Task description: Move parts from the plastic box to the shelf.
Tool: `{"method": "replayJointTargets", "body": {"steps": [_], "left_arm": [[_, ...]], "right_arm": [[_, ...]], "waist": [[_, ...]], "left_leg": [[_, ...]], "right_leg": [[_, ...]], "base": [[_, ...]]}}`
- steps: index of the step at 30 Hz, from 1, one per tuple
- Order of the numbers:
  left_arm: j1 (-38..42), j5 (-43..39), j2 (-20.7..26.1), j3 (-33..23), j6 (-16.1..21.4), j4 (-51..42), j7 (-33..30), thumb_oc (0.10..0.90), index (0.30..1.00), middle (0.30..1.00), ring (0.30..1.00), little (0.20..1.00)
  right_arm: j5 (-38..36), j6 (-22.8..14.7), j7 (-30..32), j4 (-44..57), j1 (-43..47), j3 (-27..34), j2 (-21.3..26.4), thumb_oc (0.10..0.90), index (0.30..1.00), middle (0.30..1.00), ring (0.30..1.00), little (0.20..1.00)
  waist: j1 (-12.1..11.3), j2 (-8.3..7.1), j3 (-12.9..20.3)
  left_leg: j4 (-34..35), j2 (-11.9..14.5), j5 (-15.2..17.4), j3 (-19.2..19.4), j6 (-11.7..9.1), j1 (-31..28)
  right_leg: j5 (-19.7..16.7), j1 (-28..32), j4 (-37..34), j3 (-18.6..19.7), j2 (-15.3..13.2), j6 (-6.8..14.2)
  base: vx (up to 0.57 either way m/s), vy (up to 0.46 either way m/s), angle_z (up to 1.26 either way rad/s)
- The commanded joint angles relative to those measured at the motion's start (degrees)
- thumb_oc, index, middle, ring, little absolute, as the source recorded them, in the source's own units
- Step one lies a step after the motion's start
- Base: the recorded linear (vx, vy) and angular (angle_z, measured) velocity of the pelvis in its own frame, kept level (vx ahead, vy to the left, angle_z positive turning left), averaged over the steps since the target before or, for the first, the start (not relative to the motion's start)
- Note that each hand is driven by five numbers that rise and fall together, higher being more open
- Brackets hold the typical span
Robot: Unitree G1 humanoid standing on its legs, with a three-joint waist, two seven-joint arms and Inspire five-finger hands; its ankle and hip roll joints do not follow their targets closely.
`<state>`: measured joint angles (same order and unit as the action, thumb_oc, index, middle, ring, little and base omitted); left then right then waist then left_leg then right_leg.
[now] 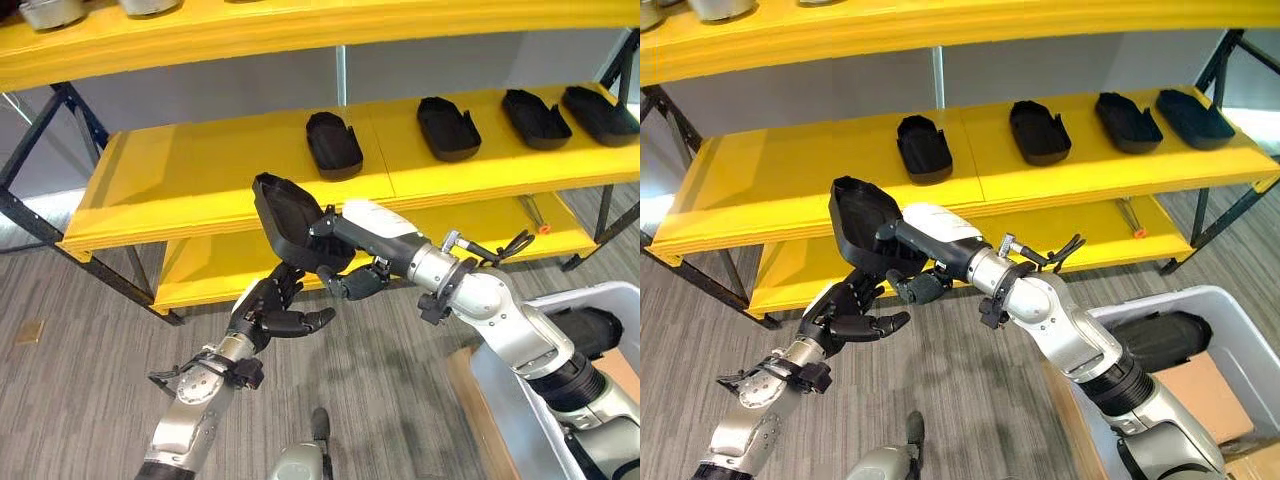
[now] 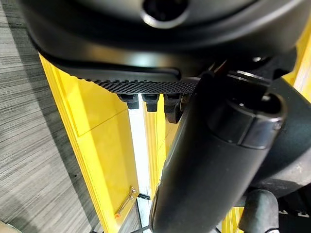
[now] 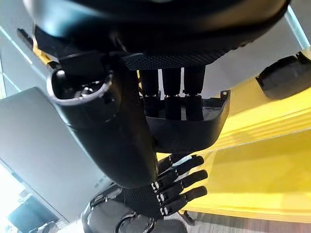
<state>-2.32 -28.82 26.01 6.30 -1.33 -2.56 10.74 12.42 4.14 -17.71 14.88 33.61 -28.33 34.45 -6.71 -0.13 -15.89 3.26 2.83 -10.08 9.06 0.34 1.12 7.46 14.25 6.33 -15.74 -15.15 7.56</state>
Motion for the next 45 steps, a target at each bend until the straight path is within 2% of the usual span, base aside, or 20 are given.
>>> {"method": "replayJointTargets", "body": {"steps": [1,7,11,18,21,26,29,31,32,34,35,37,38,39,40,42,43,45], "left_arm": [[1.39,-0.38,-1.23,-1.46,3.26,-6.13,1.65,0.9,1.0,1.0,1.0,1.0],[-0.28,-0.34,-0.74,-1.75,2.36,-6.94,2.99,0.9,1.0,1.0,1.0,1.0],[-0.76,-0.7,-0.46,-1.76,2.5,-7.15,2.82,0.9,1.0,1.0,1.0,1.0],[-0.97,-1.1,-0.36,-2.55,3.41,-6.67,3.02,0.9,1.0,1.0,1.0,1.0],[-0.9,-0.33,-0.14,-2.43,3.57,-6.87,3.3,0.9,1.0,1.0,1.0,1.0],[-0.17,-0.68,-0.14,-2.18,3.14,-6.68,3.77,0.9,1.0,1.0,1.0,1.0],[-0.25,-1.23,0.37,-1.93,3.39,-7.18,3.46,0.9,1.0,1.0,1.0,1.0],[-0.6,-0.19,0.78,-2.0,3.68,-8.18,2.01,0.9,1.0,1.0,1.0,1.0],[-0.28,0.0,0.94,-1.53,3.69,-8.22,1.41,0.9,1.0,1.0,1.0,1.0],[0.65,-0.29,0.44,-0.93,3.72,-7.86,0.98,0.9,1.0,1.0,1.0,1.0],[0.88,-0.76,0.04,-0.7,3.64,-8.03,0.96,0.9,1.0,1.0,1.0,1.0],[1.06,-1.15,-0.66,0.41,3.67,-8.29,1.21,0.9,1.0,1.0,1.0,1.0],[1.29,-0.87,-1.23,2.61,4.44,-7.71,2.77,0.9,1.0,1.0,1.0,1.0],[1.29,-0.87,-1.23,2.61,4.44,-7.71,2.77,0.9,1.0,1.0,1.0,1.0],[1.63,-0.7,-1.37,3.74,5.19,-6.92,2.88,0.9,1.0,1.0,1.0,1.0],[1.87,-2.16,-1.15,3.19,5.32,-6.41,2.44,0.9,1.0,1.0,1.0,1.0],[1.82,-2.05,-1.55,2.68,5.04,-6.47,2.29,0.9,1.0,1.0,1.0,1.0],[1.92,-1.76,-1.78,2.11,4.5,-6.58,1.8,0.9,1.0,1.0,1.0,1.0]], "right_arm": [[1.14,-1.52,6.5,3.58,5.53,4.0,-1.42,0.4,0.3,0.3,0.3,0.3],[0.3,-0.53,7.69,3.35,5.03,4.54,-2.94,0.4,0.3,0.3,0.3,0.3],[-0.39,0.26,7.22,3.92,4.94,5.02,-3.12,0.4,0.3,0.3,0.3,0.3],[-1.09,-0.92,6.36,4.05,4.19,5.14,-2.6,0.4,0.3,0.3,0.3,0.3],[-1.99,-1.71,7.39,3.63,4.42,5.14,-2.86,0.4,0.3,0.3,0.3,0.3],[-0.98,-2.07,7.73,3.69,3.09,5.58,-3.44,0.4,0.3,0.3,0.3,0.3],[-0.99,-3.97,9.1,2.71,2.8,5.45,-4.82,0.4,0.3,0.3,0.3,0.3],[-2.23,-4.38,9.27,2.49,3.58,5.24,-5.59,0.4,0.3,0.3,0.3,0.3],[-2.74,-3.95,9.43,2.42,3.99,5.16,-5.75,0.4,0.3,0.3,0.3,0.3],[-3.16,-2.89,9.24,2.7,4.6,4.7,-5.39,0.4,0.3,0.3,0.3,0.3],[-3.09,-2.4,9.09,3.03,4.7,4.54,-5.06,0.4,0.3,0.3,0.3,0.3],[-2.15,-0.82,9.72,3.4,4.61,3.92,-4.31,0.4,0.3,0.3,0.3,0.3],[-0.8,0.94,11.46,2.86,4.11,3.82,-3.41,0.4,0.3,0.3,0.3,0.3],[-0.8,0.94,11.46,2.86,4.11,3.82,-3.41,0.4,0.3,0.3,0.3,0.3],[-1.08,-0.33,11.7,2.43,2.63,5.24,-1.9,0.4,0.3,0.3,0.3,0.3],[-1.91,-4.46,11.09,2.61,-0.47,7.47,-0.29,0.4,0.3,0.3,0.3,0.3],[-2.69,-6.13,10.72,4.05,-2.93,8.82,0.74,0.4,0.3,0.3,0.3,0.3],[-3.29,-6.86,10.58,5.34,-4.38,9.7,0.9,0.4,0.3,0.3,0.3,0.3]], "waist": [[0.81,1.82,7.62],[-1.23,0.52,7.73],[-2.27,-0.27,7.38],[-4.0,-1.82,6.92],[-4.83,-2.75,6.83],[-4.81,-3.25,7.66],[-5.03,-3.63,7.57],[-5.49,-3.8,7.34],[-5.27,-3.82,7.41],[-4.59,-3.99,7.1],[-4.39,-3.99,6.81],[-3.27,-4.25,6.56],[-0.61,-3.97,6.54],[-0.61,-3.97,6.54],[1.57,-3.67,7.07],[2.52,-3.68,7.66],[3.21,-3.52,8.1],[3.86,-3.37,8.57]], "left_leg": [[1.69,9.63,1.62,-1.47,-6.43,-3.87],[1.74,9.83,1.98,-0.18,-6.5,-3.29],[1.74,9.6,1.98,-0.01,-6.25,-2.31],[1.37,8.53,2.19,0.35,-5.66,-1.2],[1.32,7.05,3.16,1.09,-4.56,-1.82],[1.65,5.03,4.42,2.46,-3.06,-2.73],[1.74,3.74,5.86,5.24,-1.94,-3.7],[1.74,3.42,6.86,7.4,-1.37,-4.21],[1.74,3.17,8.18,6.79,-1.53,-4.47],[1.74,1.88,8.74,6.76,-1.02,-4.68],[1.74,1.09,7.97,7.46,-0.57,-4.24],[1.74,-1.34,8.1,5.03,-0.31,-4.13],[1.74,-3.57,8.2,-0.89,0.71,-4.38],[1.74,-3.57,8.2,-0.89,0.71,-4.38],[1.74,-4.52,8.21,-4.25,1.29,-4.15],[1.74,-4.61,8.5,-4.54,1.14,-4.19],[1.74,-4.65,8.43,-4.97,1.02,-4.32],[1.74,-4.54,8.66,-4.95,0.98,-4.72]], "right_leg": [[-2.52,-7.35,4.27,-3.63,2.11,-2.27],[-5.34,-5.12,-0.1,-5.98,0.79,0.0],[-5.45,-4.26,-0.9,-6.65,0.56,0.72],[-7.13,-2.85,-2.84,-7.7,-0.76,1.89],[-9.23,-2.36,-3.97,-7.78,-2.06,2.69],[-12.56,-2.03,-5.67,-7.97,-3.52,3.51],[-17.64,-3.98,-3.49,-10.37,-5.76,4.56],[-15.59,-4.99,-1.34,-12.71,-3.7,4.16],[-11.93,-5.03,-1.38,-12.14,-0.7,3.93],[-6.95,-6.58,-1.87,-11.88,5.86,0.94],[-7.08,-7.6,-2.62,-12.4,8.16,-0.89],[-8.43,-8.88,-5.75,-8.09,12.05,-2.25],[-10.86,-10.32,-8.81,2.38,14.79,-3.07],[-10.86,-10.32,-8.81,2.38,14.79,-3.07],[-12.59,-11.27,-10.1,8.12,15.73,-3.3],[-13.34,-11.27,-10.96,8.01,15.7,-3.0],[-13.65,-11.41,-11.28,9.23,15.74,-2.82],[-13.54,-11.45,-11.33,10.24,15.8,-2.92]], "base": [[0.11,0.019,0.0],[0.1,0.035,0.02],[0.09,0.07,0.03],[0.08,0.102,0.1],[0.11,0.212,0.05],[0.08,0.218,-0.03],[0.02,0.161,-0.15],[0.02,0.111,-0.46],[0.07,0.053,-0.75],[0.05,0.063,-0.46],[0.01,0.073,-0.08],[0.1,0.035,-0.02],[0.15,-0.001,0.19],[0.16,-0.018,0.86],[0.07,-0.023,1.75],[0.09,-0.047,1.52],[0.1,-0.068,0.39],[0.09,-0.066,0.15]]}}
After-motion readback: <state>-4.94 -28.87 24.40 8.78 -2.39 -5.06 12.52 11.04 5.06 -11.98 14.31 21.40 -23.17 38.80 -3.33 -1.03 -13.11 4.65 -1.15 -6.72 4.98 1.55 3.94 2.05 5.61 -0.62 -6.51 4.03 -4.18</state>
